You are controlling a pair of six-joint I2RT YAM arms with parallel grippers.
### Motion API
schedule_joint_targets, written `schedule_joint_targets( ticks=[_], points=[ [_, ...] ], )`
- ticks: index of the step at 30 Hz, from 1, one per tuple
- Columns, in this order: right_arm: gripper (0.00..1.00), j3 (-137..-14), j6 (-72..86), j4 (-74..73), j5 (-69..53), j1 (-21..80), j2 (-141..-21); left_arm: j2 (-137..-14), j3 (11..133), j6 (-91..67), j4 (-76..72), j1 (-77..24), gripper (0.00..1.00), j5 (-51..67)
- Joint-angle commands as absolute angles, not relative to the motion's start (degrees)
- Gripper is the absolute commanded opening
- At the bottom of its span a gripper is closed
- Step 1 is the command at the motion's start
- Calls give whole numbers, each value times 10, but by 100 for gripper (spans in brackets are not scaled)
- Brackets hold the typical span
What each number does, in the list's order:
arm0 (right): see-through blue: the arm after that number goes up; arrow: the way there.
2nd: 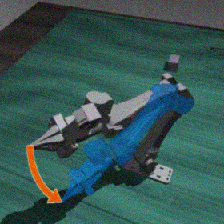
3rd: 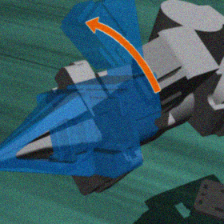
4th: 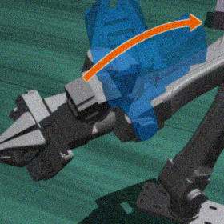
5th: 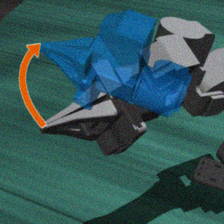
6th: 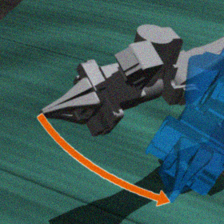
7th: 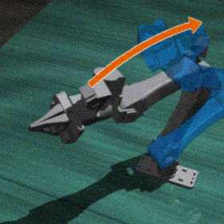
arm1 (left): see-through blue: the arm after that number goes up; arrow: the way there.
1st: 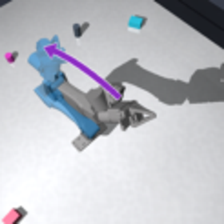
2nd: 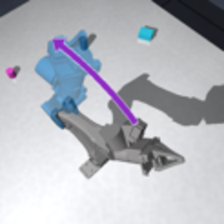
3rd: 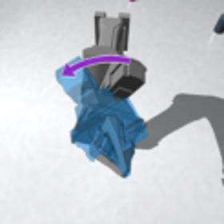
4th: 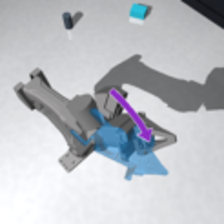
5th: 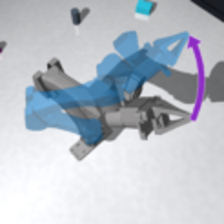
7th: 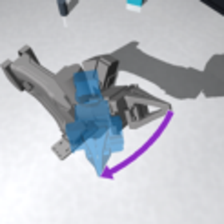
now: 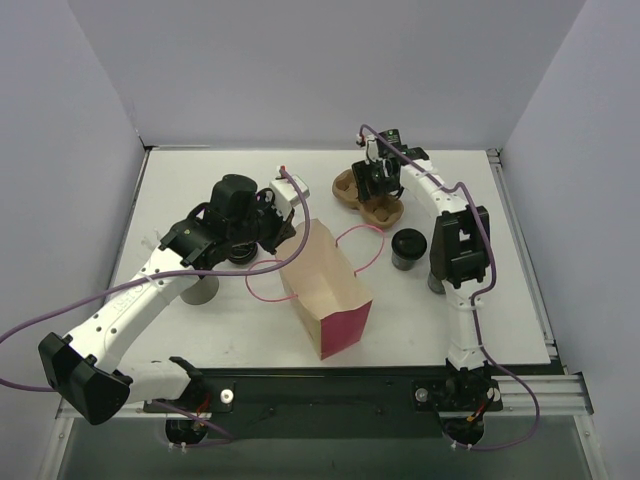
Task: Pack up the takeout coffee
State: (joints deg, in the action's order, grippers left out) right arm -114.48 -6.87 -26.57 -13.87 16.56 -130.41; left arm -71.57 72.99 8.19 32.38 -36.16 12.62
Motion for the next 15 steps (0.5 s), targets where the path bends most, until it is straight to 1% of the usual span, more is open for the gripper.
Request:
schedule_joint_targets(
  ticks=[1, 9, 15],
  points=[
    [53, -1168, -54, -267, -153, 160, -1299, -715, 732, 89, 301, -359, 0, 128],
    [49, -1175, -55, -265, -161, 160, -1302, -715, 733, 89, 302, -359, 0, 128],
    [49, -1183, -60, -265, -163, 162, -1312, -713, 731, 90, 301, -359, 0, 127]
  ],
)
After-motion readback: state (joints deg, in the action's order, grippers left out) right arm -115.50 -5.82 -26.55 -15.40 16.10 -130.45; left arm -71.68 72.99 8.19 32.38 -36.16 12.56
